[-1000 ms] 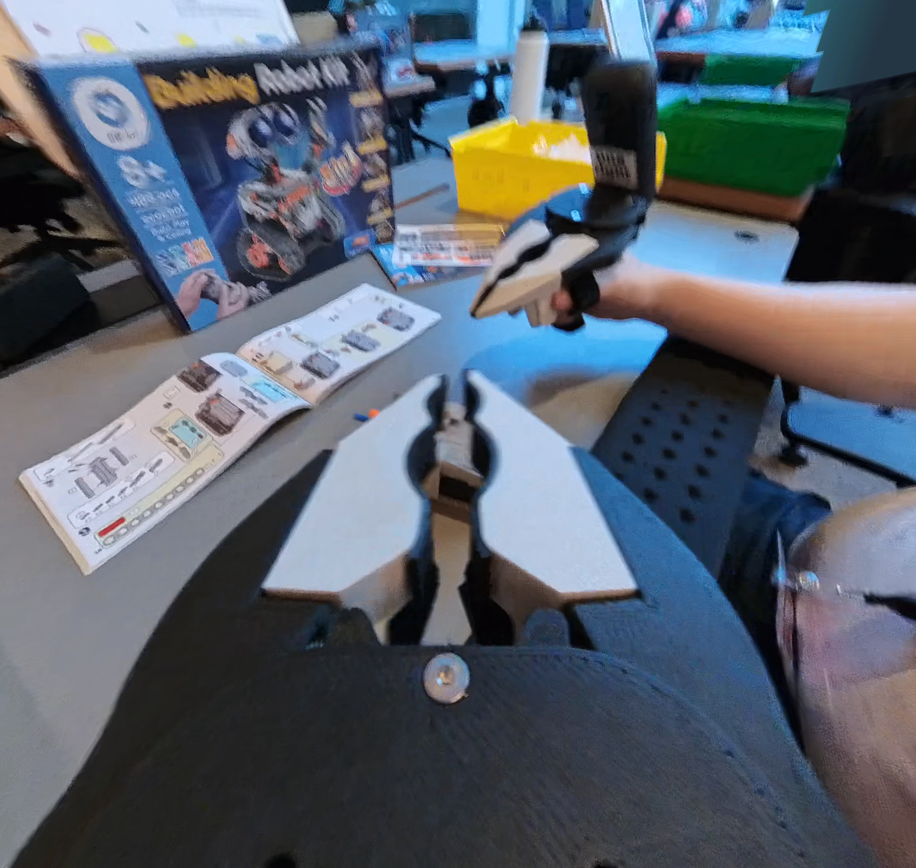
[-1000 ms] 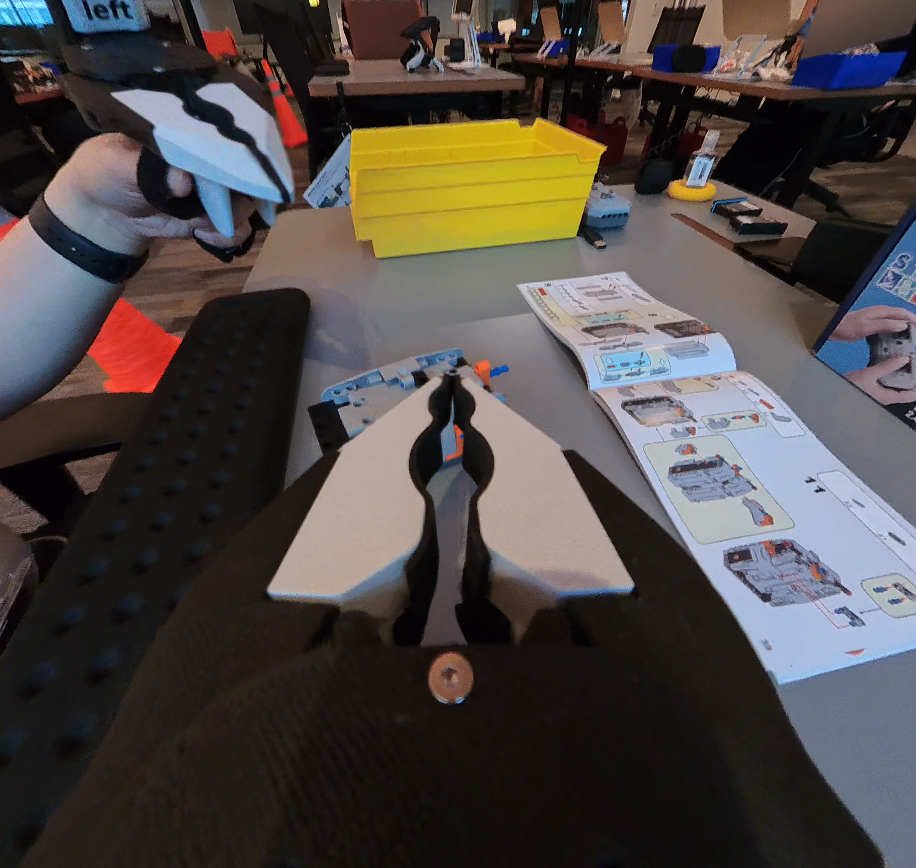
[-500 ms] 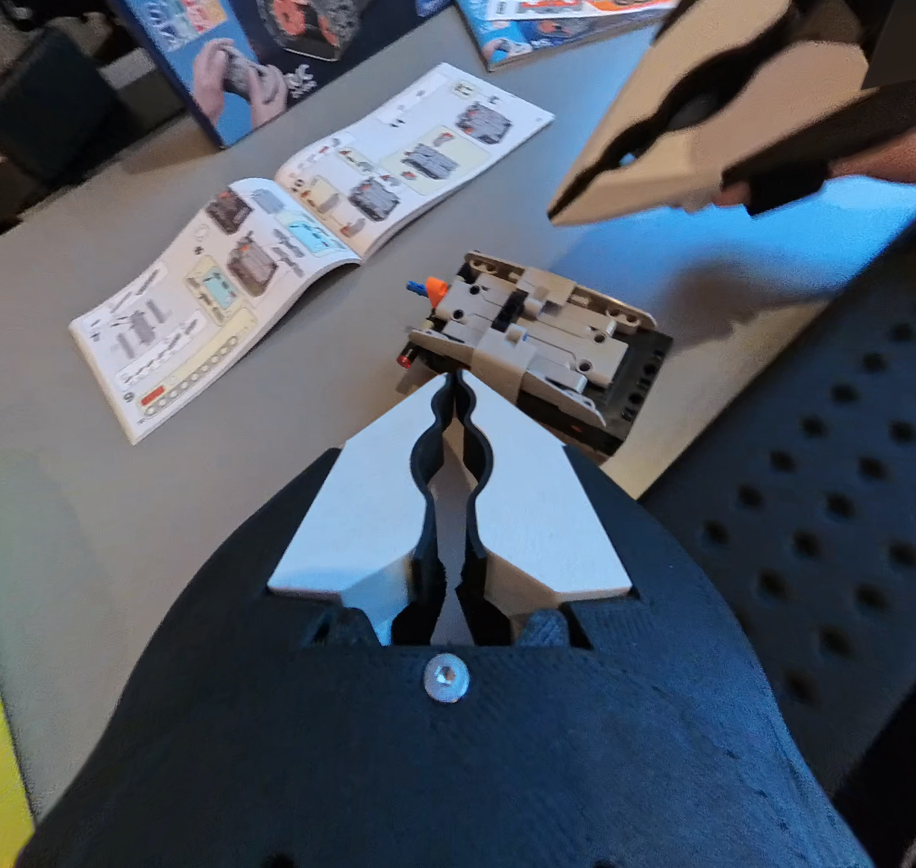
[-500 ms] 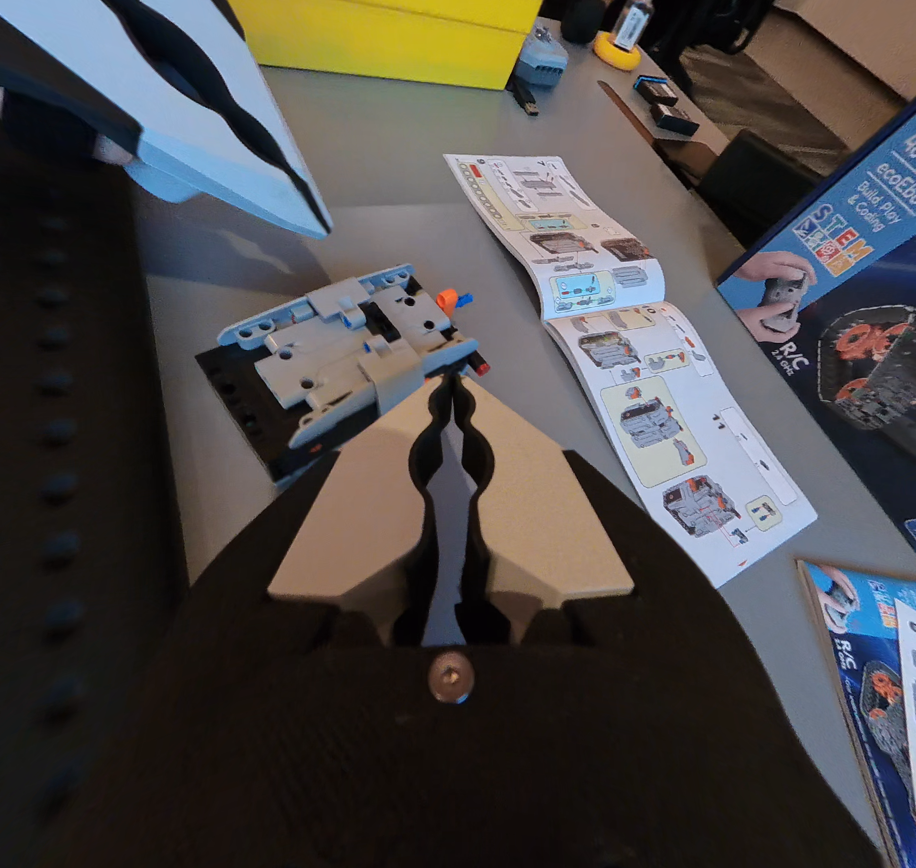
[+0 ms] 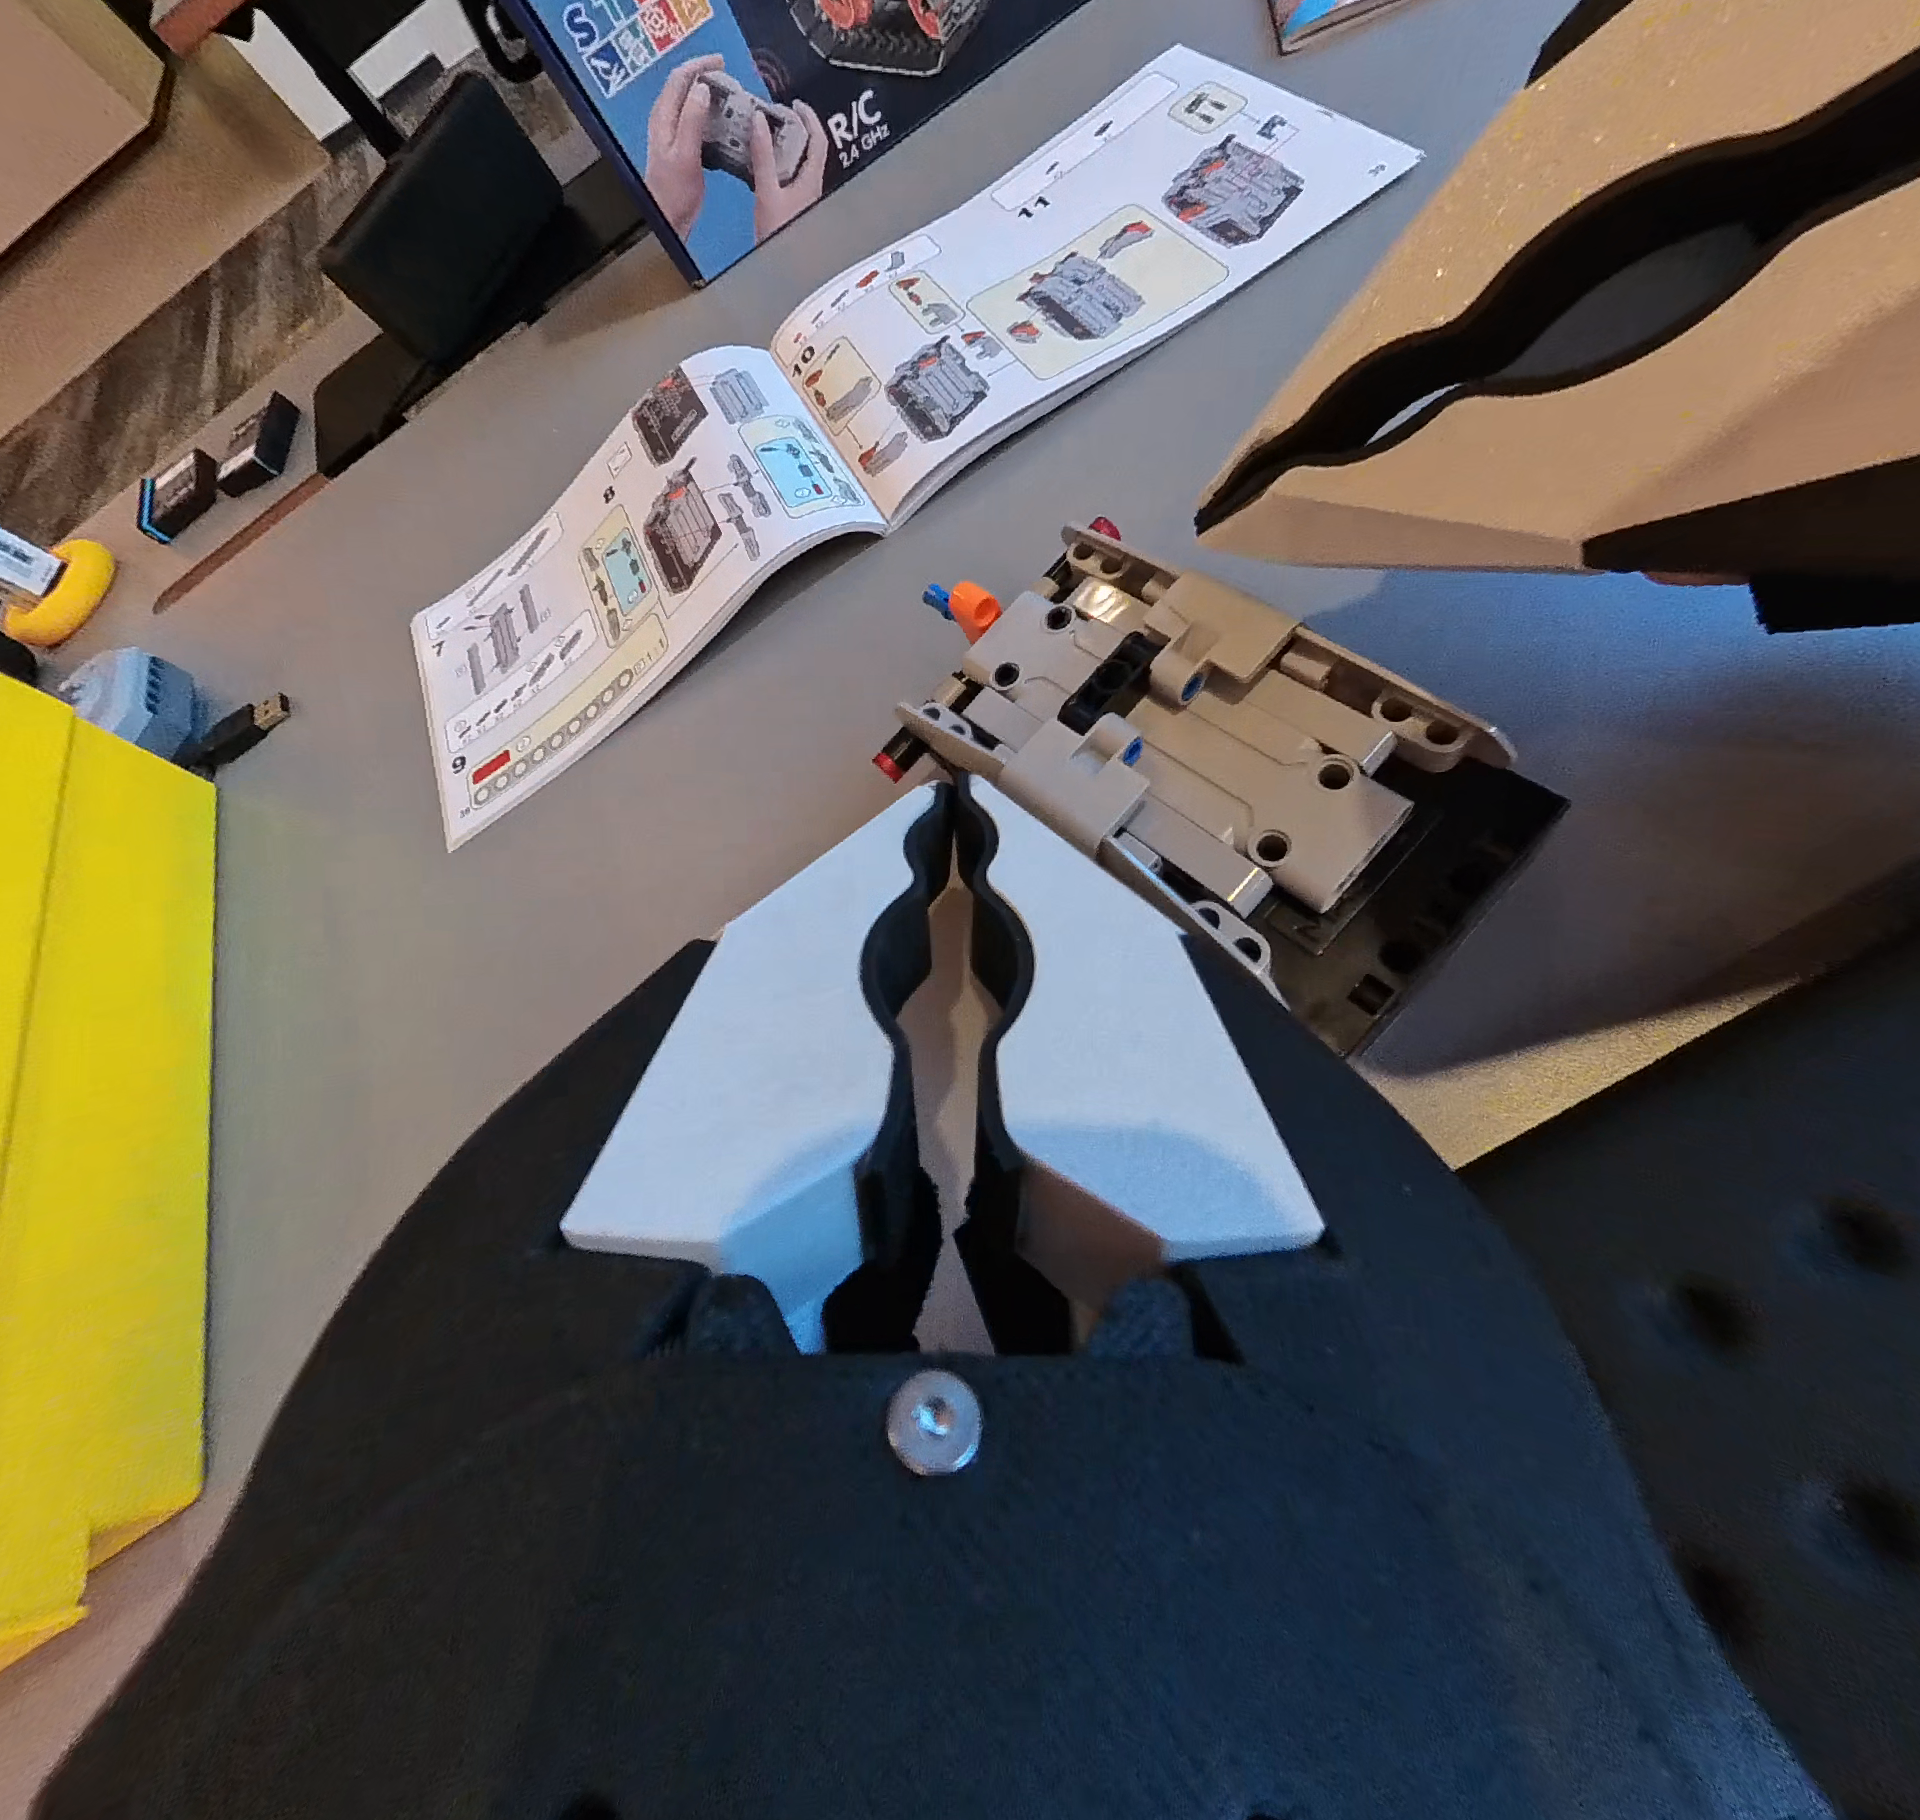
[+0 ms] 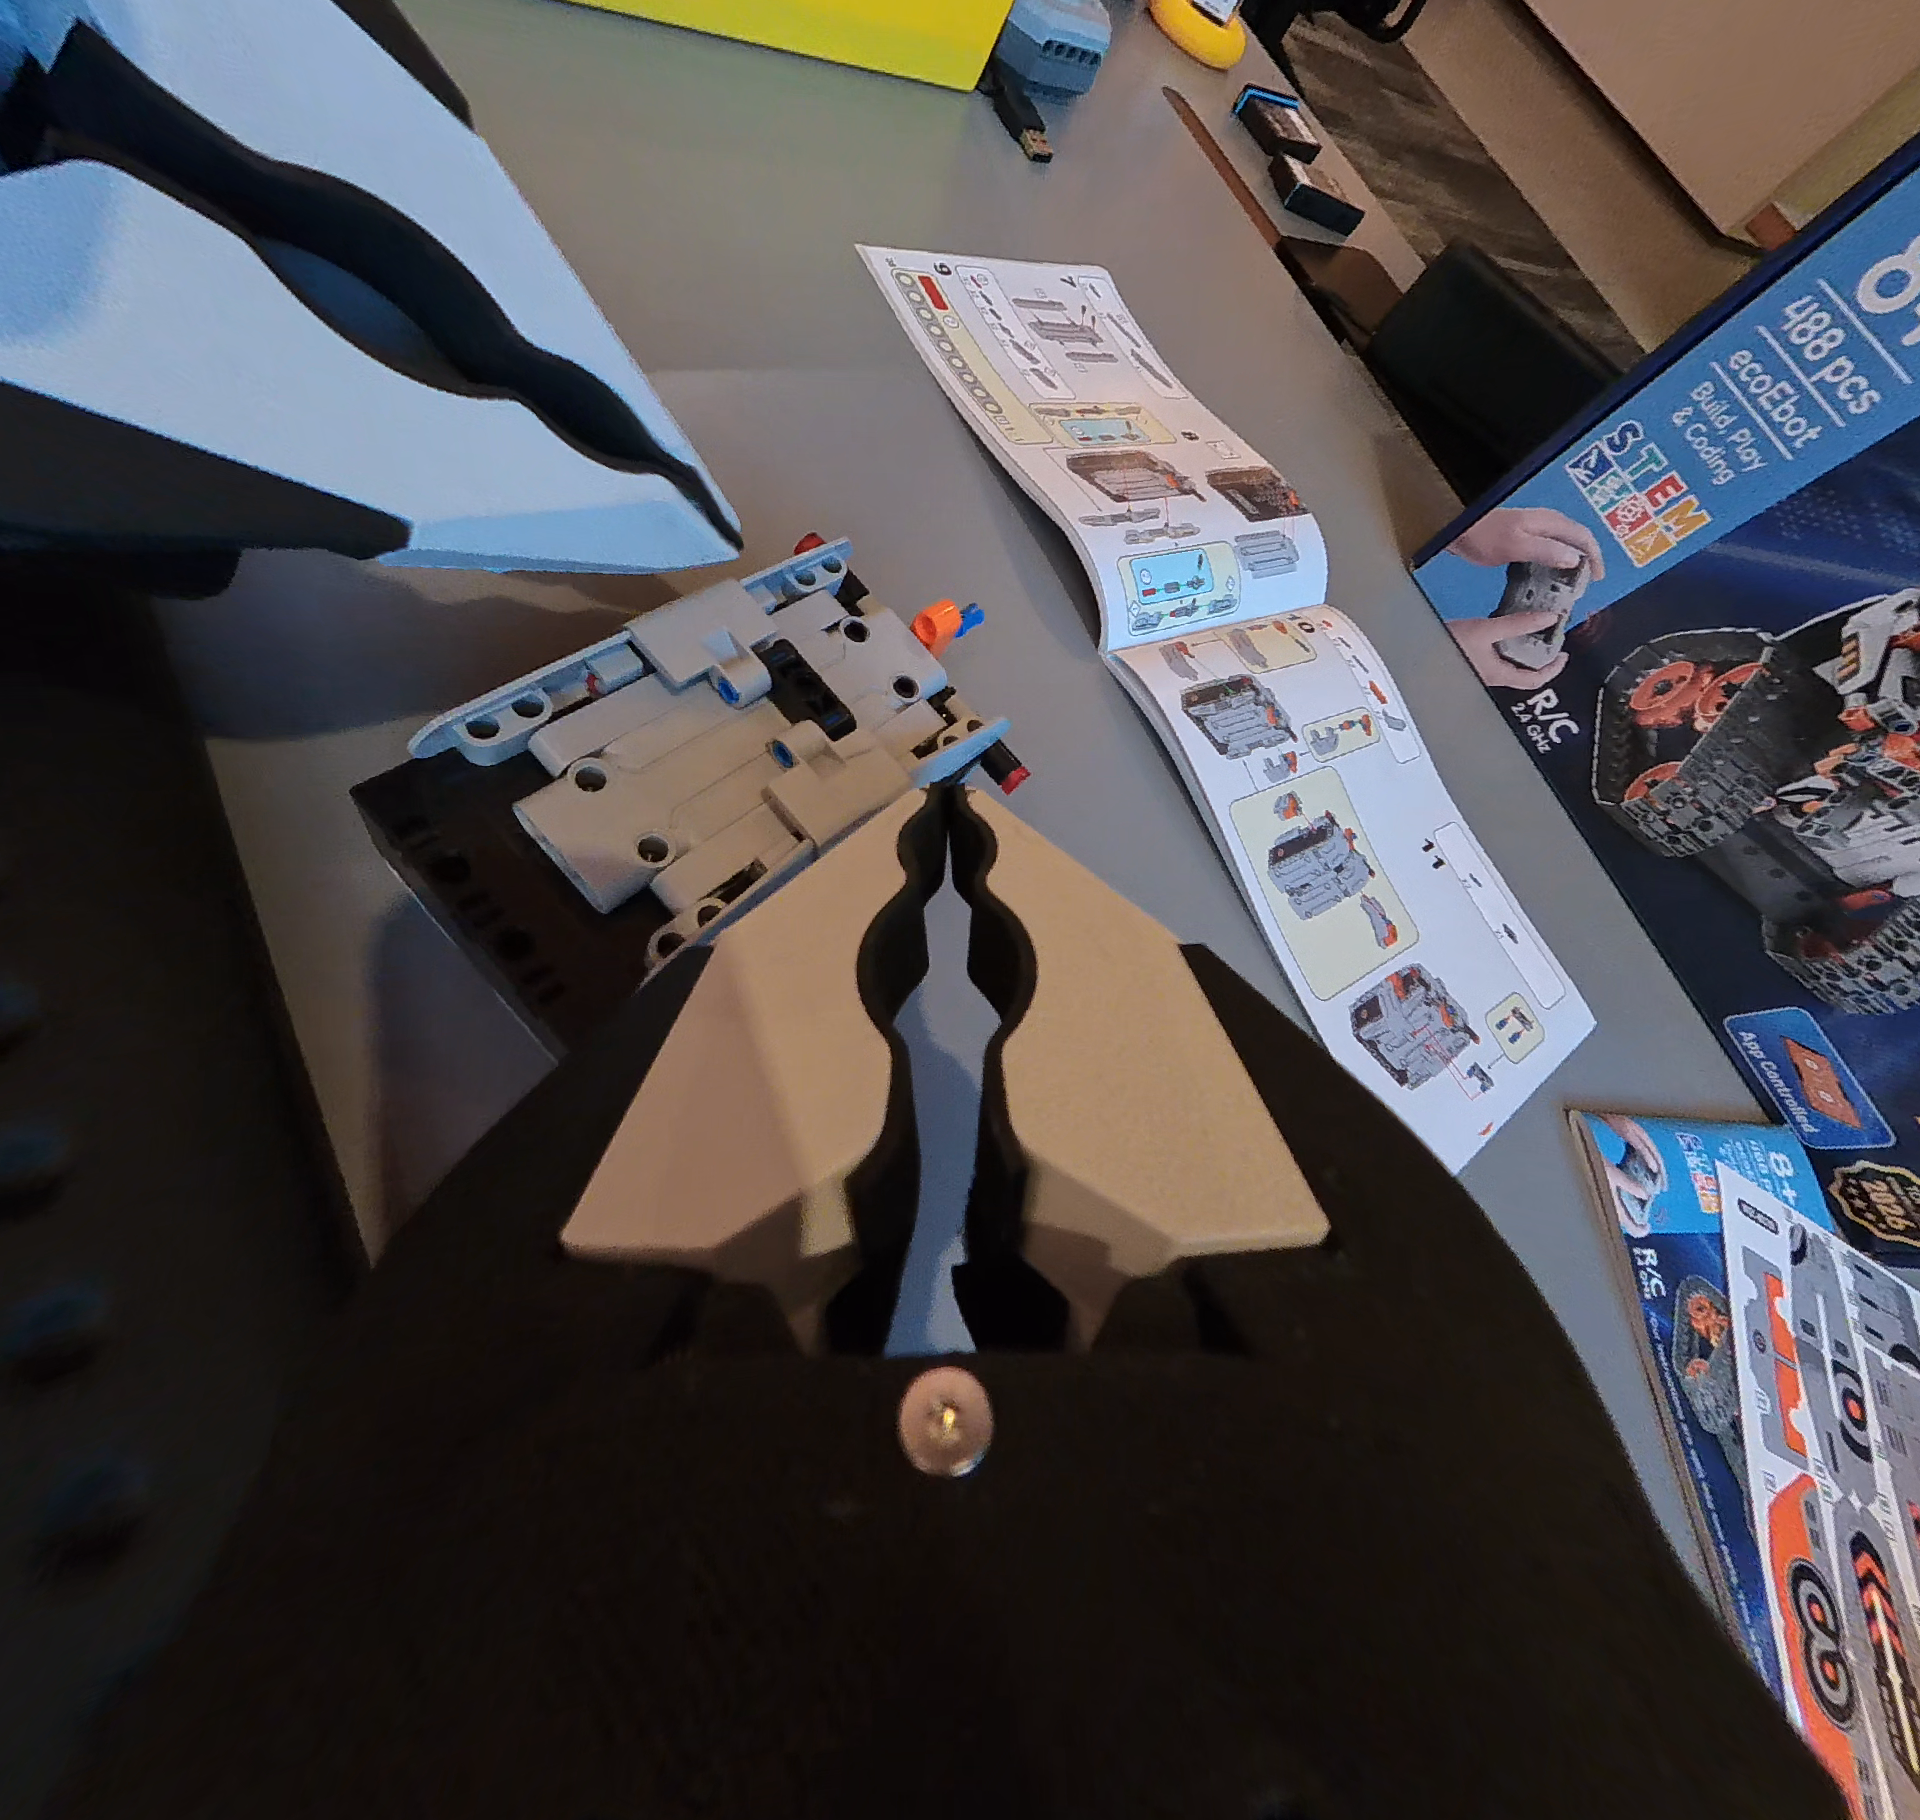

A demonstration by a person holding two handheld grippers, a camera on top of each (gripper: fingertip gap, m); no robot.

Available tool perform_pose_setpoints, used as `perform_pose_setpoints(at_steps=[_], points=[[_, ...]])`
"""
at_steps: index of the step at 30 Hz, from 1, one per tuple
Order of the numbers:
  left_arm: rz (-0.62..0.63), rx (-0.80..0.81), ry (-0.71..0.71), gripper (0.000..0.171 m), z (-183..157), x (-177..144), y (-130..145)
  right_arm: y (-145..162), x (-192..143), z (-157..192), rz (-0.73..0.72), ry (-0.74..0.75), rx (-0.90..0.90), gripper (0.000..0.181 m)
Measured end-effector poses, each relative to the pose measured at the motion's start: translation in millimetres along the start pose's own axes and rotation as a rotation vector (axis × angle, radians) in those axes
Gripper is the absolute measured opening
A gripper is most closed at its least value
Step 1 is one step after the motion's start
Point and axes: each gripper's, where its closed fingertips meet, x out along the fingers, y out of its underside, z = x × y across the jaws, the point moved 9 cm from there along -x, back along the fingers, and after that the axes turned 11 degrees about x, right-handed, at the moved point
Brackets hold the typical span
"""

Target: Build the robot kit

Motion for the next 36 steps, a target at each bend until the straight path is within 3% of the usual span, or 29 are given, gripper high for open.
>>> perform_pose_setpoints(at_steps=[18, 25, 36], points=[[0.021, 0.049, -0.016, 0.000, -2.9, 3.3, 0.4, -0.8, 1.2, 6.4, 0.011, 0.034, -0.038, 0.000], [0.017, -0.006, -0.036, 0.000, -0.4, -19.3, 2.9, 5.7, -10.8, 6.7, 0.011, 0.049, 0.040, 0.000], [0.015, 0.004, -0.044, 0.000, -8.5, -11.8, 5.1, 3.8, -10.4, 9.9, 0.008, 0.055, 0.046, 0.000]])
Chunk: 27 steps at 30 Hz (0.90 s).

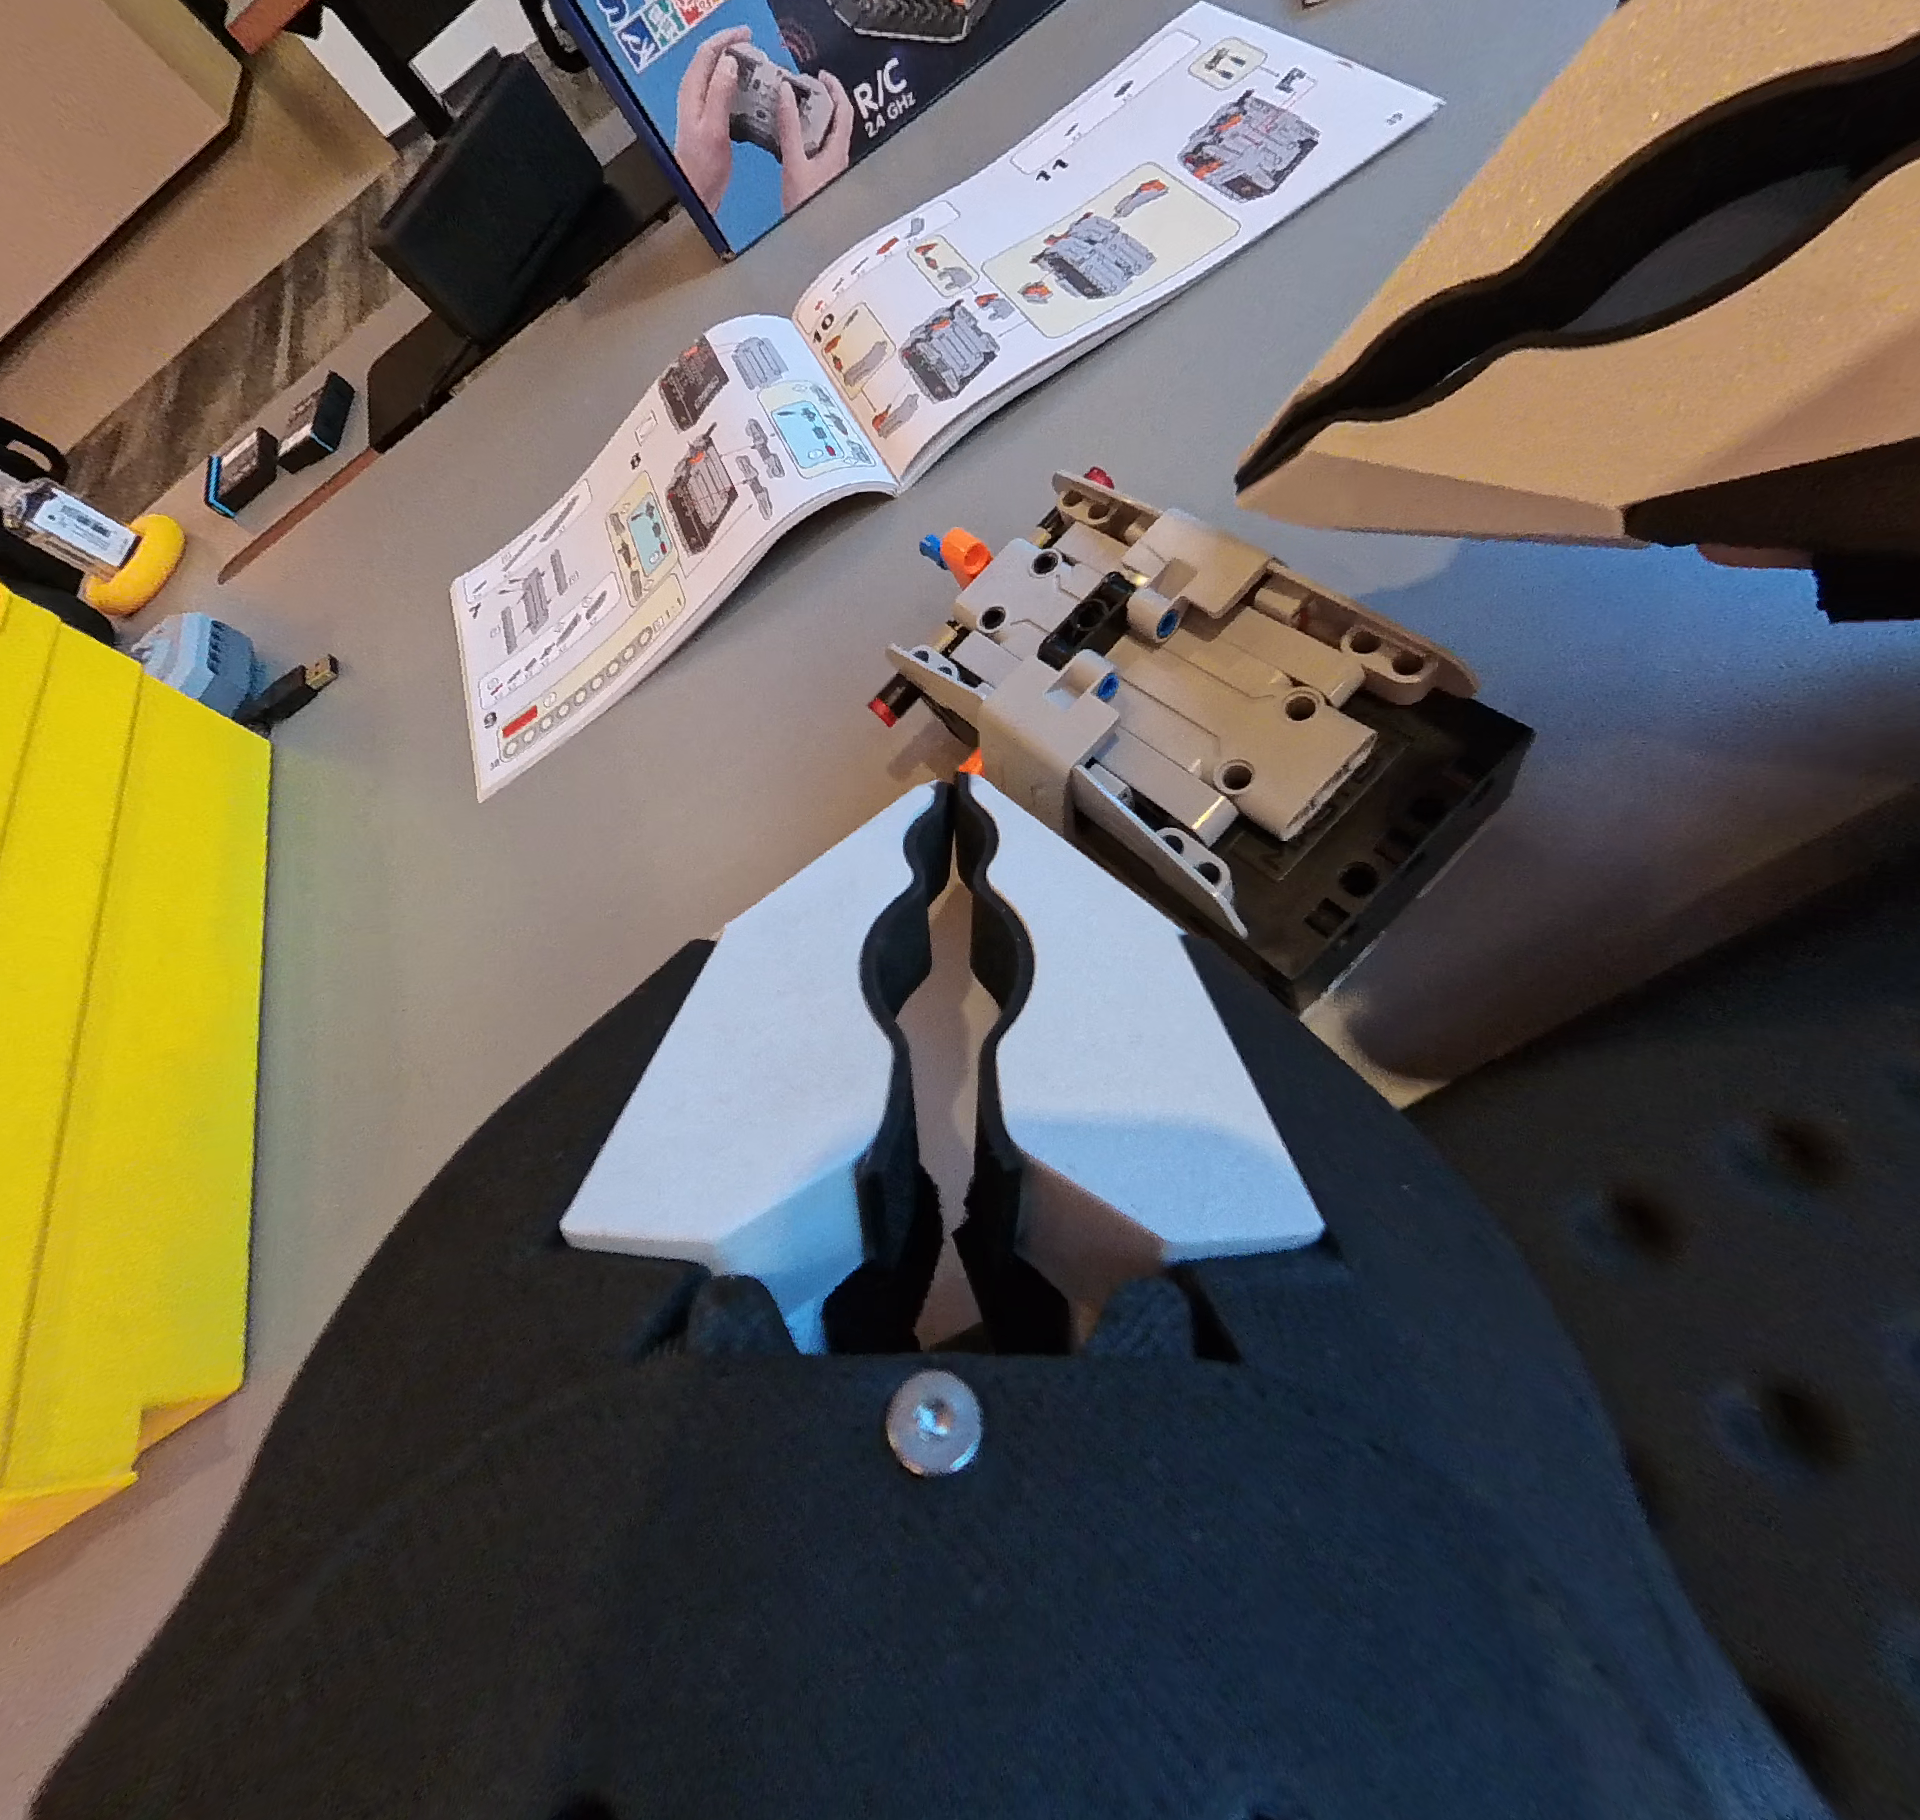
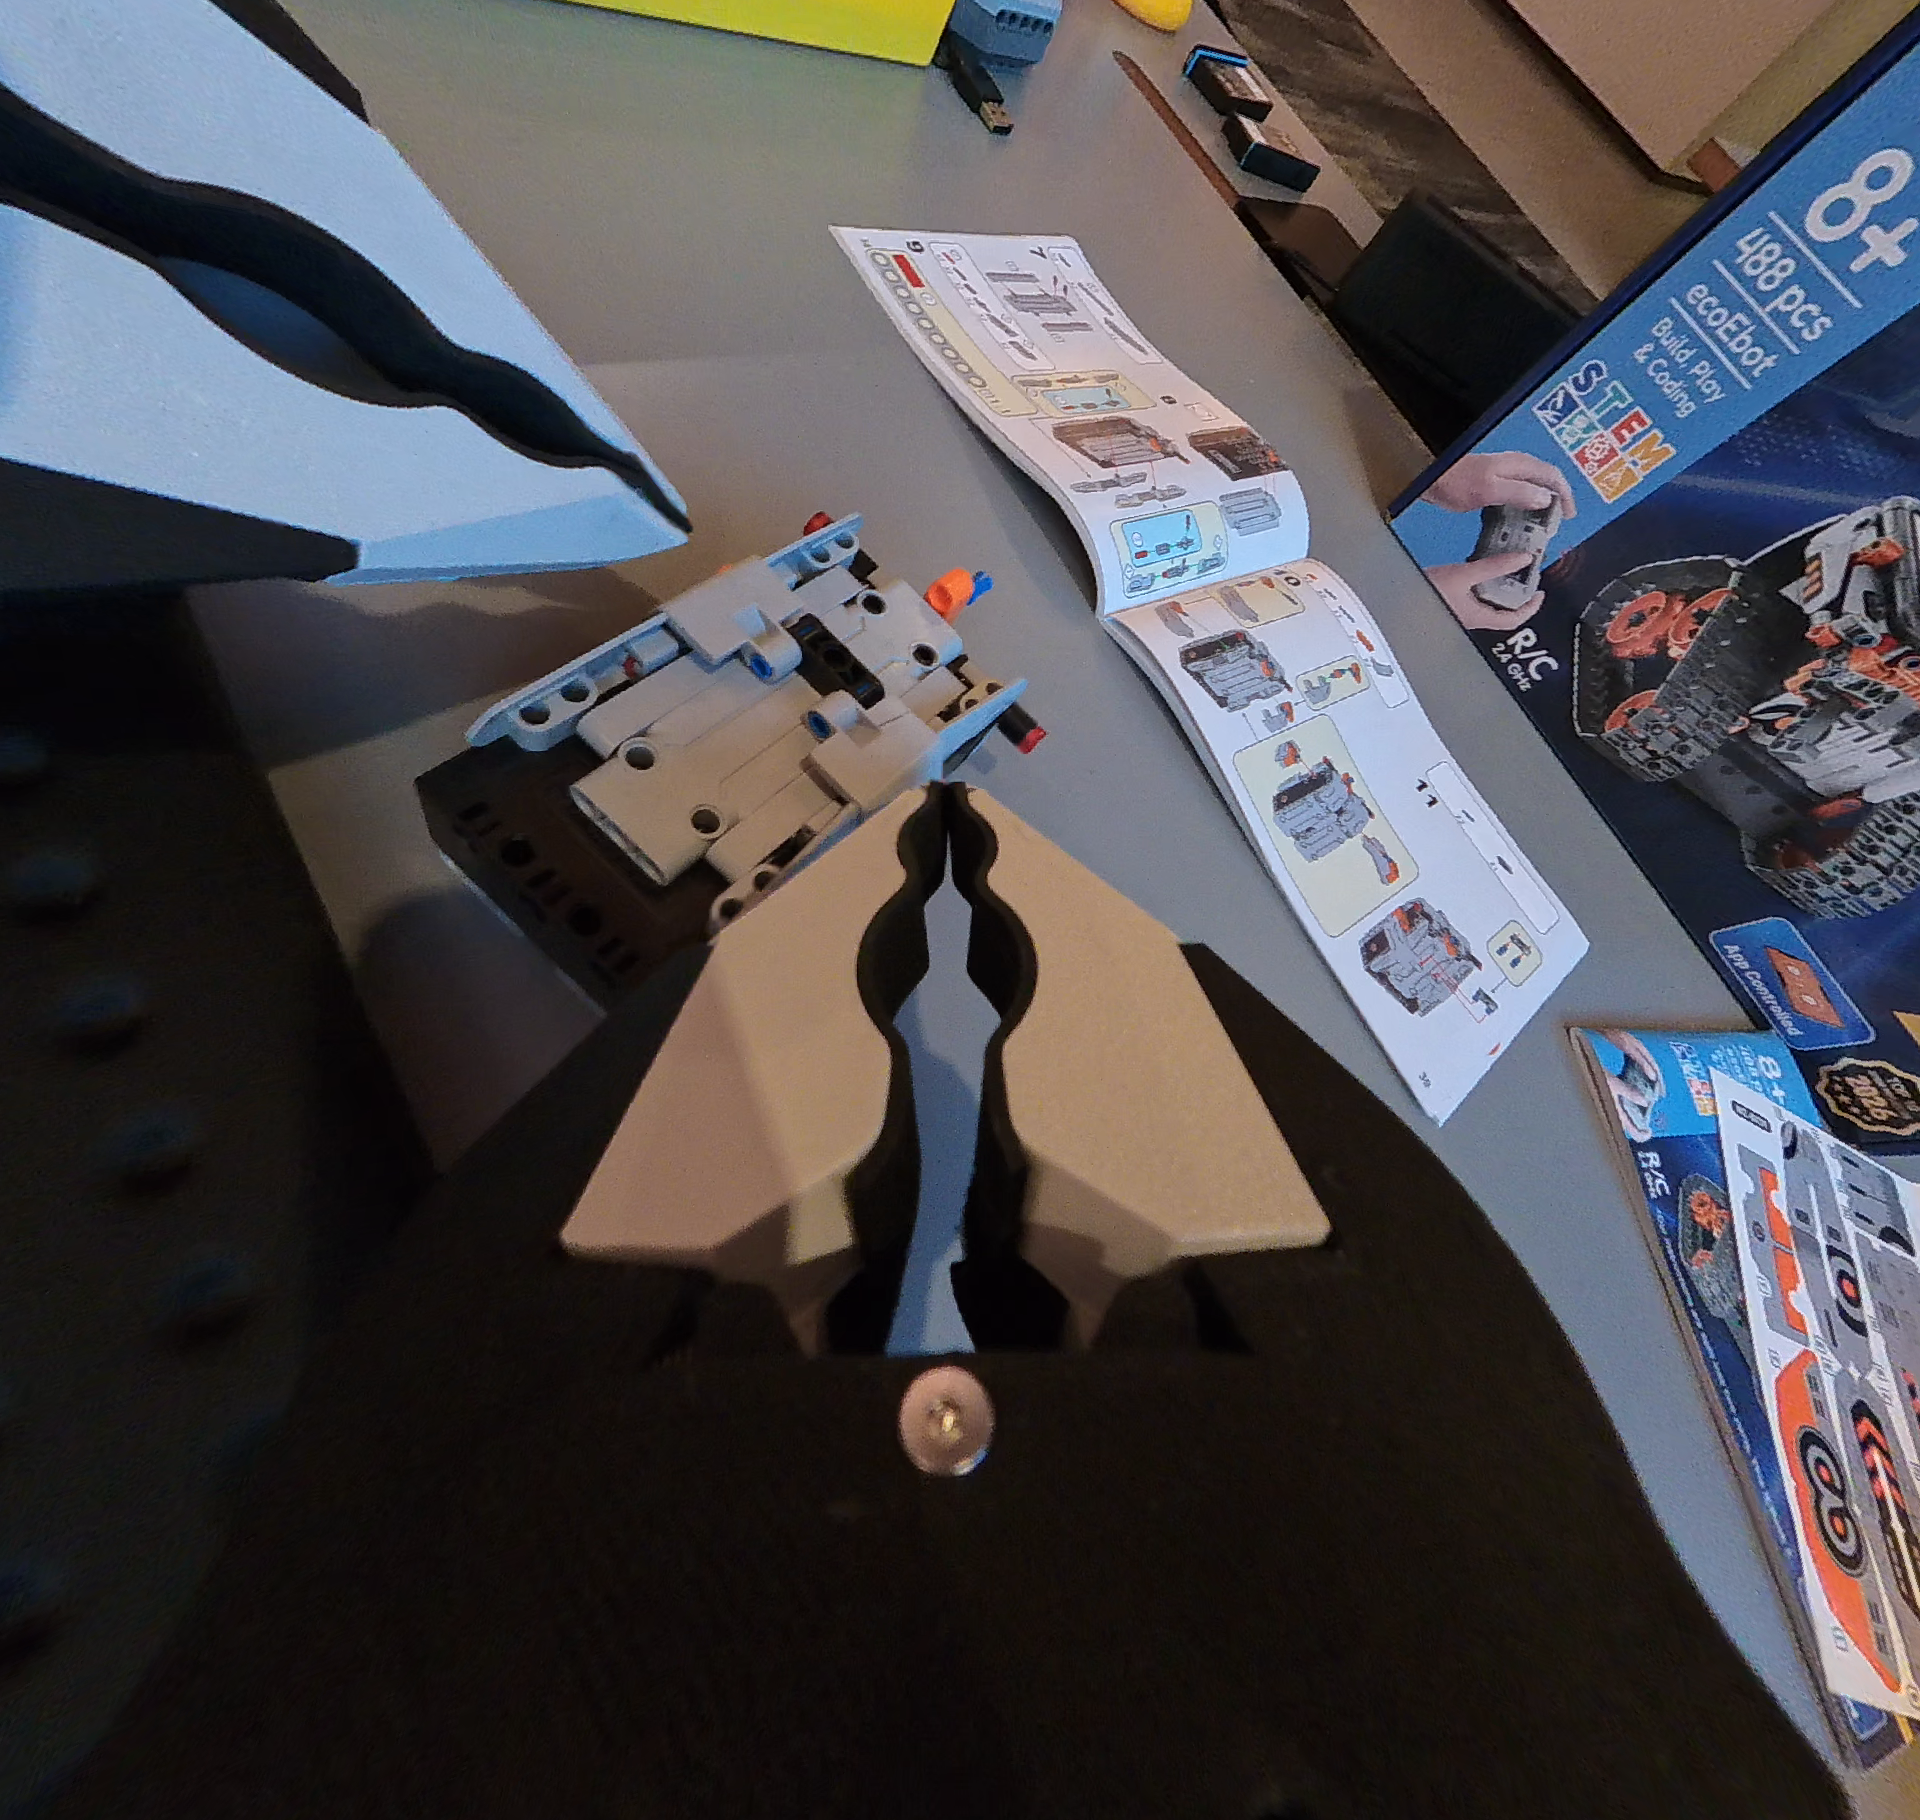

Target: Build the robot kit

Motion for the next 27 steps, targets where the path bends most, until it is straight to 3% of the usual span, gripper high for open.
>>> perform_pose_setpoints(at_steps=[17, 27], points=[[-0.022, 0.011, 0.025, 0.000, 3.9, 12.2, -7.3, -3.3, 10.6, -1.7, 0.008, -0.018, -0.009, 0.000], [-0.009, 0.003, 0.021, 0.000, -1.5, -1.6, -1.2, -0.1, -1.6, -0.8, -0.006, -0.015, 0.025, 0.000]])
